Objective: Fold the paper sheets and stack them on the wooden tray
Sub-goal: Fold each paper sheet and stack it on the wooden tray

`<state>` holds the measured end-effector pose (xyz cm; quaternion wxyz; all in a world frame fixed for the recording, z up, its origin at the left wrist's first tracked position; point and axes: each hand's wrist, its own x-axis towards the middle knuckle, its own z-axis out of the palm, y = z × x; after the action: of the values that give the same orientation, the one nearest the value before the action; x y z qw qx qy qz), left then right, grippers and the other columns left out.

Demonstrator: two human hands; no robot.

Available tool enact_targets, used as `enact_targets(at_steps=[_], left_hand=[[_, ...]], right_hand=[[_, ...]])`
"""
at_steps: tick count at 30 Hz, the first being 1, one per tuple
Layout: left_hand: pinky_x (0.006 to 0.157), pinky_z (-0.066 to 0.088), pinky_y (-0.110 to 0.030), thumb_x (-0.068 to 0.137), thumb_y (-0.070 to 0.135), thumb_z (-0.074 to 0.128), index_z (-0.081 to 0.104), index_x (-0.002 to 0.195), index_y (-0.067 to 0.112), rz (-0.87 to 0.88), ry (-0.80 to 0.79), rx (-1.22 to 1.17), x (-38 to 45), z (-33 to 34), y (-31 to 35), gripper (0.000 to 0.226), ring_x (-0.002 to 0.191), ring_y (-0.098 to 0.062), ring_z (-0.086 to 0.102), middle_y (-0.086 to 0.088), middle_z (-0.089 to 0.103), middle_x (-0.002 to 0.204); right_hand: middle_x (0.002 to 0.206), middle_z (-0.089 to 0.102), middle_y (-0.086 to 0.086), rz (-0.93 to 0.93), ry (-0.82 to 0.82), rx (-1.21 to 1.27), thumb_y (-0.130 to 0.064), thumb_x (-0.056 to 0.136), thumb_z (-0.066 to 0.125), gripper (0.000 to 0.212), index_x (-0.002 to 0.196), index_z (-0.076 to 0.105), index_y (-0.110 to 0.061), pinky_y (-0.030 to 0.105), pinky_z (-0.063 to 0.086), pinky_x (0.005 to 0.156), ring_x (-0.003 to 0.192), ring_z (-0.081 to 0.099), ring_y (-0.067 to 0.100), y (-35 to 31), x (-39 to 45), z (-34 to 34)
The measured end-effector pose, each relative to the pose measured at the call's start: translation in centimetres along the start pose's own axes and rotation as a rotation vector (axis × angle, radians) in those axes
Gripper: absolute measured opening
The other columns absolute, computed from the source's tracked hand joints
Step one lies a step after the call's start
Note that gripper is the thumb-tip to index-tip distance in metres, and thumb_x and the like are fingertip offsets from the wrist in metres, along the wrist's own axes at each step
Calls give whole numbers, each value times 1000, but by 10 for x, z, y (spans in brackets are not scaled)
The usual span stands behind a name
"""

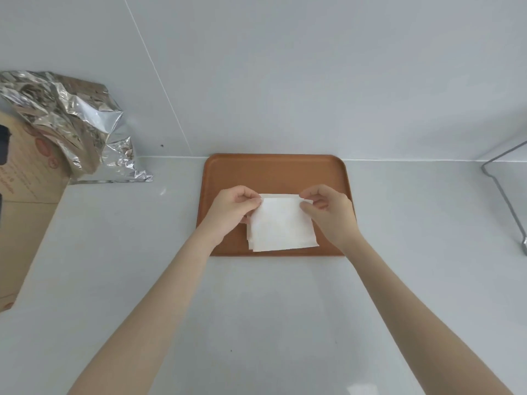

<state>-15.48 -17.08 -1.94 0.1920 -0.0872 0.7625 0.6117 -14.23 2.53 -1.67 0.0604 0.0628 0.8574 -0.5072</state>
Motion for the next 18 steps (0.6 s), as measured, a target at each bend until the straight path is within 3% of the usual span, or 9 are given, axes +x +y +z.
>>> enact_targets(at_steps=[2, 5, 9, 11, 14, 18], left_hand=[[60, 45, -22, 83, 15, 58, 63, 77, 18, 42, 78, 143, 8, 2, -3, 8, 70, -13, 60, 0, 67, 79], [68, 44, -20, 82, 16, 59, 65, 81, 14, 111, 150, 281, 17, 6, -6, 6, 78, -17, 62, -7, 70, 83], [62, 40, -3, 82, 16, 59, 67, 82, 14, 131, 203, 315, 22, 8, -10, 8, 71, -9, 58, -1, 66, 79], [63, 43, -7, 82, 16, 60, 67, 82, 15, 111, 200, 294, 22, 6, -9, 7, 71, -4, 57, 0, 65, 79], [68, 51, -26, 81, 17, 60, 67, 81, 18, 96, 178, 275, 19, 3, -8, 7, 78, -13, 60, -2, 67, 82], [46, 50, -13, 83, 15, 59, 65, 82, 15, 81, 133, 199, 13, 1, -4, 6, 68, -15, 63, -5, 67, 80]], right_hand=[[81, 62, -3, 20, 2, -17, -10, 79, 59, 15, 80, 63, -24, 1, 38, 58, 62, 52, -4, 2, 9, 1], [75, 60, -3, 55, 6, -30, -10, 79, 57, 16, 79, 64, -24, 4, 38, 51, 64, 52, 6, 6, 18, 5], [75, 61, 0, 80, 12, -25, -10, 78, 56, 15, 78, 64, -22, 5, 37, 47, 65, 52, 13, 9, 22, 11], [72, 60, -4, 76, 16, -23, -10, 78, 56, 16, 76, 64, -23, 4, 37, 48, 63, 52, 10, 7, 21, 10], [69, 57, -11, 56, 15, -8, -10, 79, 56, 16, 75, 63, -24, 8, 39, 55, 63, 51, 6, 3, 17, 6], [70, 56, -4, 36, -14, -18, -10, 80, 56, 16, 76, 62, -25, 14, 38, 56, 61, 48, 9, -3, 13, 3]])
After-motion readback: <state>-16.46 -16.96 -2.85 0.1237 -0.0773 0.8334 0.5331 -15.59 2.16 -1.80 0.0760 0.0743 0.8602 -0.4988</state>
